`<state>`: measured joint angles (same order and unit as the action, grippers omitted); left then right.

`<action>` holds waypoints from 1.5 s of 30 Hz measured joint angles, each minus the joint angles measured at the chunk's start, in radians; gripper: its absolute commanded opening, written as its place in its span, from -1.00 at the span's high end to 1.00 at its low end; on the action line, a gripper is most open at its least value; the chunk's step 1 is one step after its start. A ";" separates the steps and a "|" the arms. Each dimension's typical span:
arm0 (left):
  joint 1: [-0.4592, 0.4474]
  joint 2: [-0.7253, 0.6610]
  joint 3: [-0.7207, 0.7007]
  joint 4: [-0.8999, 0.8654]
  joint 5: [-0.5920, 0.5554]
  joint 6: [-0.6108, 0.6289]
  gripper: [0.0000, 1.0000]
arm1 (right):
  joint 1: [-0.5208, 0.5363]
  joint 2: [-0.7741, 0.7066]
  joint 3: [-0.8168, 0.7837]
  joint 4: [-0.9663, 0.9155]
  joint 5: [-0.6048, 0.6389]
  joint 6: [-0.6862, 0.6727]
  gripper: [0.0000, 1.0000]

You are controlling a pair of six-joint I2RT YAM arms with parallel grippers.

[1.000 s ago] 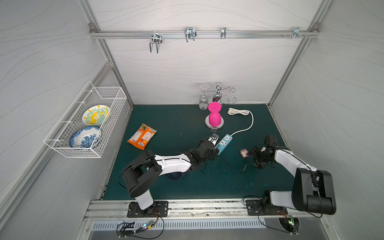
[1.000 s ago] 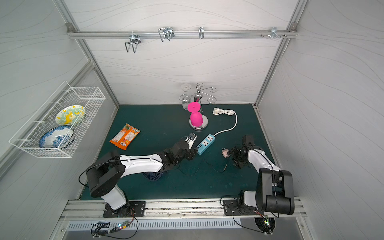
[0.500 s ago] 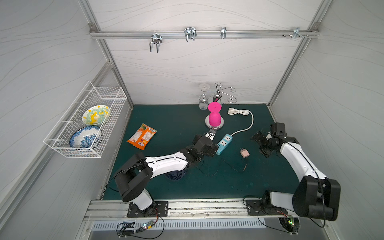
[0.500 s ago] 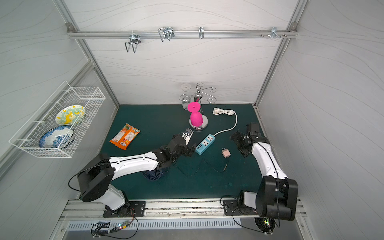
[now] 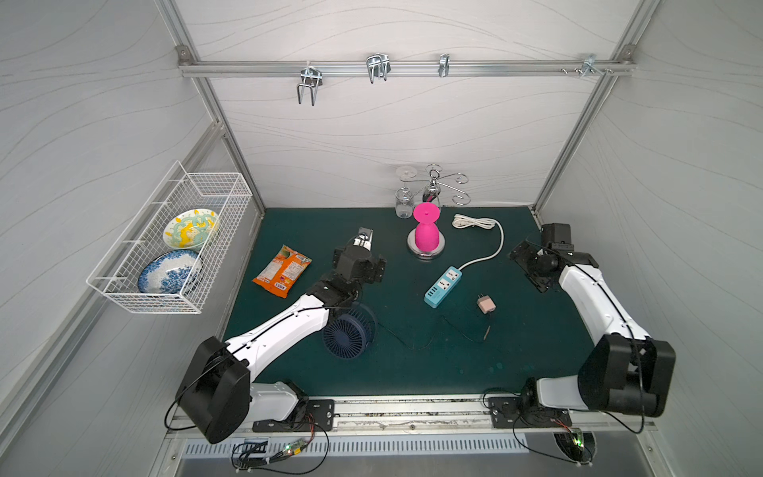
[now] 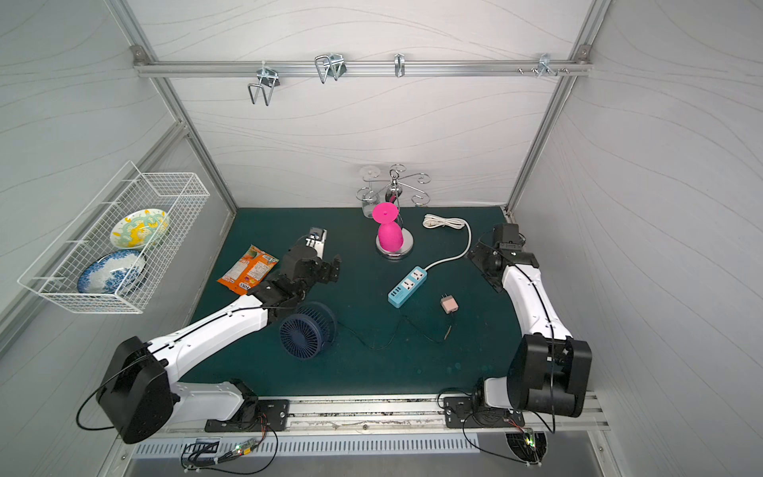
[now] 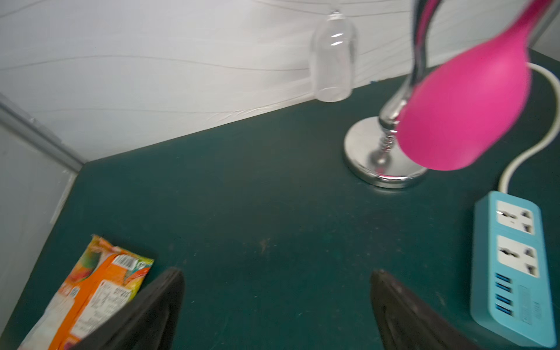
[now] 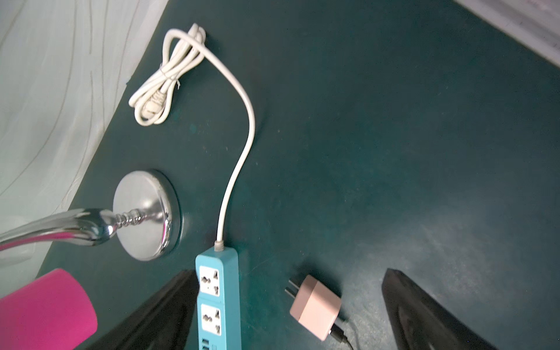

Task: Unplug the desk fan from the power strip
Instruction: Reset both arms

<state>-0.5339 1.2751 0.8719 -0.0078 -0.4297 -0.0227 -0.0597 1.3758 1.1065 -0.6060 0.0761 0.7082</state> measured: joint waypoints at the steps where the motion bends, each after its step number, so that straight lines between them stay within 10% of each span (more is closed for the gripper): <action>1: 0.041 -0.020 -0.005 -0.014 0.003 -0.007 -1.00 | 0.000 0.000 0.000 0.007 0.020 -0.006 -0.98; 13: 0.480 -0.090 -0.124 -0.026 0.080 -0.064 -1.00 | 0.068 -0.040 -0.174 0.284 0.348 -0.213 -0.98; 26: 0.546 0.091 -0.261 0.214 0.120 -0.051 -0.99 | 0.103 -0.054 -0.420 0.712 0.439 -0.499 -0.98; 45: 0.534 0.218 -0.456 0.700 0.187 -0.019 -0.96 | 0.100 -0.021 -0.677 1.166 0.336 -0.556 -0.98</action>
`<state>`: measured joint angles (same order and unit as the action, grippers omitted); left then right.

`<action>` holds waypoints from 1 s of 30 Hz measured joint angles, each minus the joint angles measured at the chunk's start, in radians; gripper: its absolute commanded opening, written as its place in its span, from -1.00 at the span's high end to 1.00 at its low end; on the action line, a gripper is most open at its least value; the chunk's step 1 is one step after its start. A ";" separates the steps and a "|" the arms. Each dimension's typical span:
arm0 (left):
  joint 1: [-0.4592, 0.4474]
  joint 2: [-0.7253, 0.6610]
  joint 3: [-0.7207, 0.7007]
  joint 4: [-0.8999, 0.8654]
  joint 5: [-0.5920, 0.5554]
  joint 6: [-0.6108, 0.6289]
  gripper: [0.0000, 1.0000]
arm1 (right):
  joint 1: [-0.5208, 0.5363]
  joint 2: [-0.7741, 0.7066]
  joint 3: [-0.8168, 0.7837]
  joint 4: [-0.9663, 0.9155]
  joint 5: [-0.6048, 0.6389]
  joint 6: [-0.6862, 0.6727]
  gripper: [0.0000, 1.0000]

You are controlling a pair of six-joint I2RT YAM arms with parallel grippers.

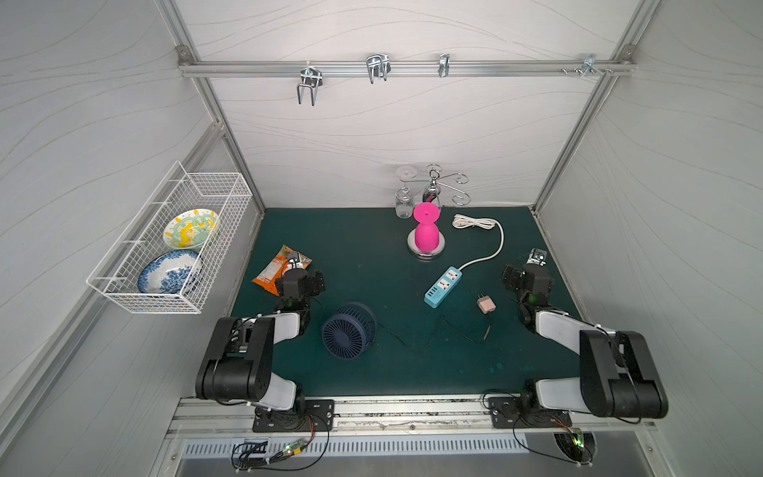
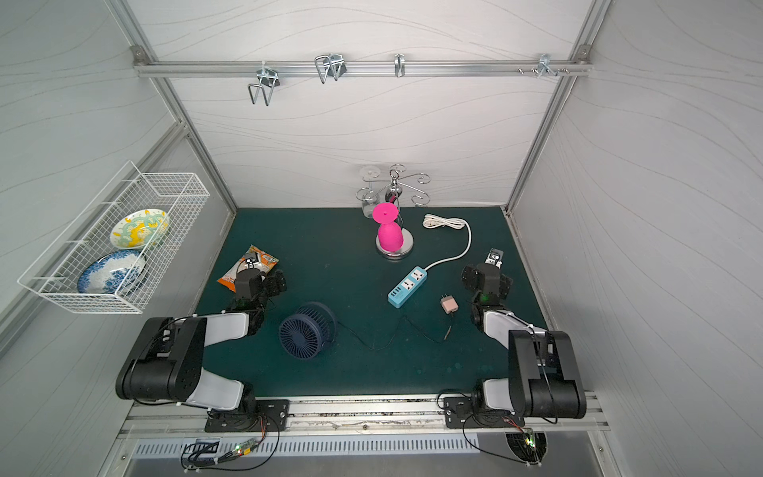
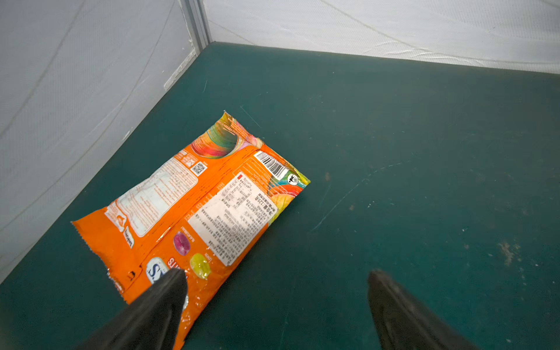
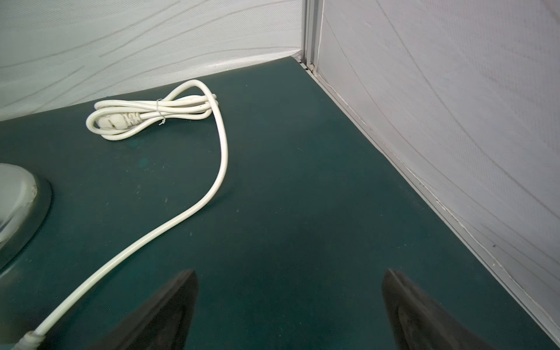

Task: Unplug the desk fan from the power strip
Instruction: Reset both arms

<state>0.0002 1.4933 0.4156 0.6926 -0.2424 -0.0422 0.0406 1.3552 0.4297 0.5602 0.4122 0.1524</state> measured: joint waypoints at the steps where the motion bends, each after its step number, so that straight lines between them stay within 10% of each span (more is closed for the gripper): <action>1: -0.003 0.011 -0.010 0.031 0.001 0.006 -0.97 | 0.000 0.003 -0.014 0.021 -0.003 -0.001 -0.98; 30: -0.032 0.063 -0.035 0.155 -0.016 0.031 -1.00 | 0.002 0.198 -0.020 0.240 -0.101 -0.056 -0.98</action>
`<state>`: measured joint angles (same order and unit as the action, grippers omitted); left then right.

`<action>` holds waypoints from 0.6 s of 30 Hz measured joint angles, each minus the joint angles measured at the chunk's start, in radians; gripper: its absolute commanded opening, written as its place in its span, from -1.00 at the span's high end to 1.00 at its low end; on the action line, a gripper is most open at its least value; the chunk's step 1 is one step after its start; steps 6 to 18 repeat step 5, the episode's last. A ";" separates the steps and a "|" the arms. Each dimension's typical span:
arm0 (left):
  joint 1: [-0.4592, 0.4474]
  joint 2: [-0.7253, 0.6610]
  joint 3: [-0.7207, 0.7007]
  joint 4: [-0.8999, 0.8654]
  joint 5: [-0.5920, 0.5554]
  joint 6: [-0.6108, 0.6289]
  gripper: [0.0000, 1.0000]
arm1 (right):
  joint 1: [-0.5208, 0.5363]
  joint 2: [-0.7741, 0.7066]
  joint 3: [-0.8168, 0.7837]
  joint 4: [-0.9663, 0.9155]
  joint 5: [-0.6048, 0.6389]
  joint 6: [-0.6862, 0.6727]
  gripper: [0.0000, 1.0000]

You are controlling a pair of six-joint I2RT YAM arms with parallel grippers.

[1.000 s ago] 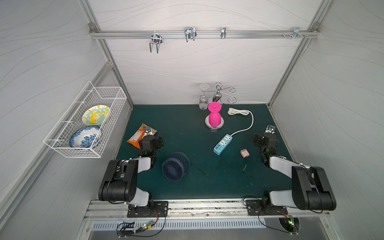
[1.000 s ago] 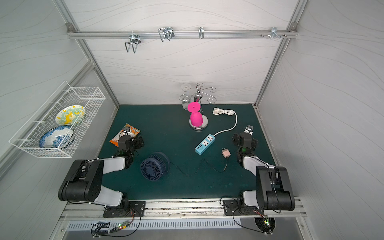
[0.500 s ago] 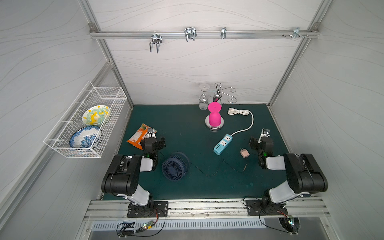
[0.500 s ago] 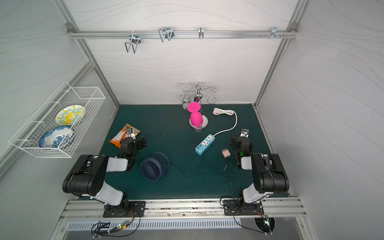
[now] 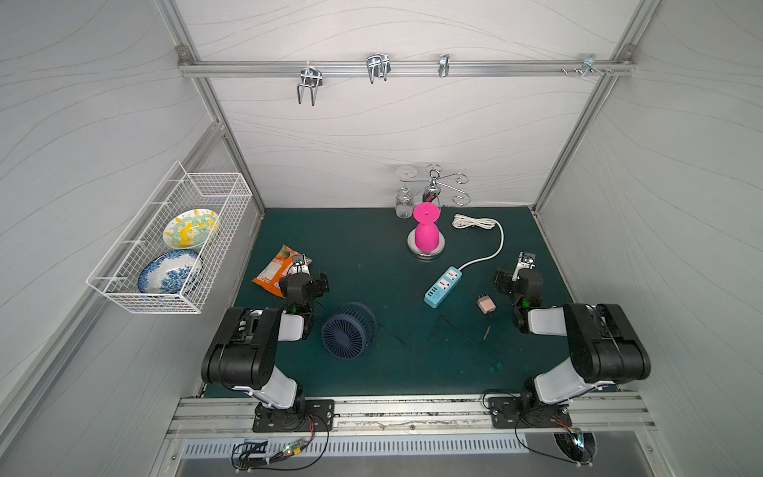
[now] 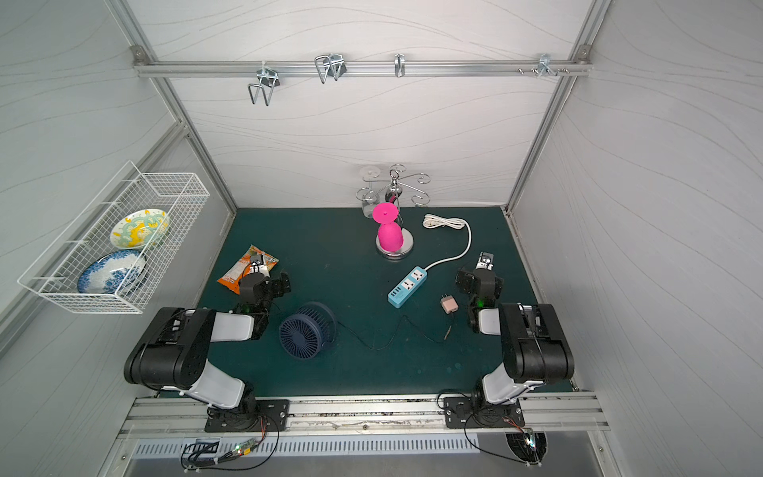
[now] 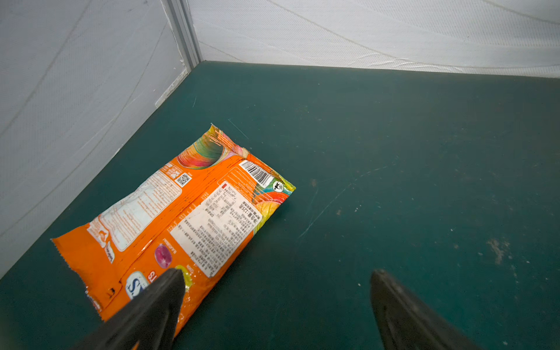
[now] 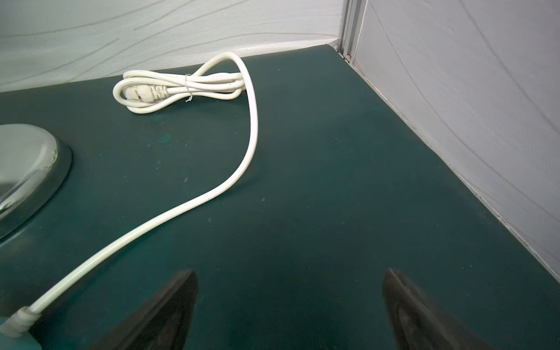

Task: Unplug the desk fan from the power strip
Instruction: Reset both arms

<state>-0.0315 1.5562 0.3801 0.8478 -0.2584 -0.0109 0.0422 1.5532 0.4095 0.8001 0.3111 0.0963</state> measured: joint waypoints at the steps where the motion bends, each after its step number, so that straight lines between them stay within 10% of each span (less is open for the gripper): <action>1: 0.000 0.000 0.000 0.000 0.000 0.000 -1.00 | 0.000 0.000 0.000 0.000 -0.001 0.000 -0.98; 18: 0.000 0.000 0.000 0.000 0.000 0.000 -1.00 | 0.000 0.000 0.000 0.000 -0.006 0.000 -0.98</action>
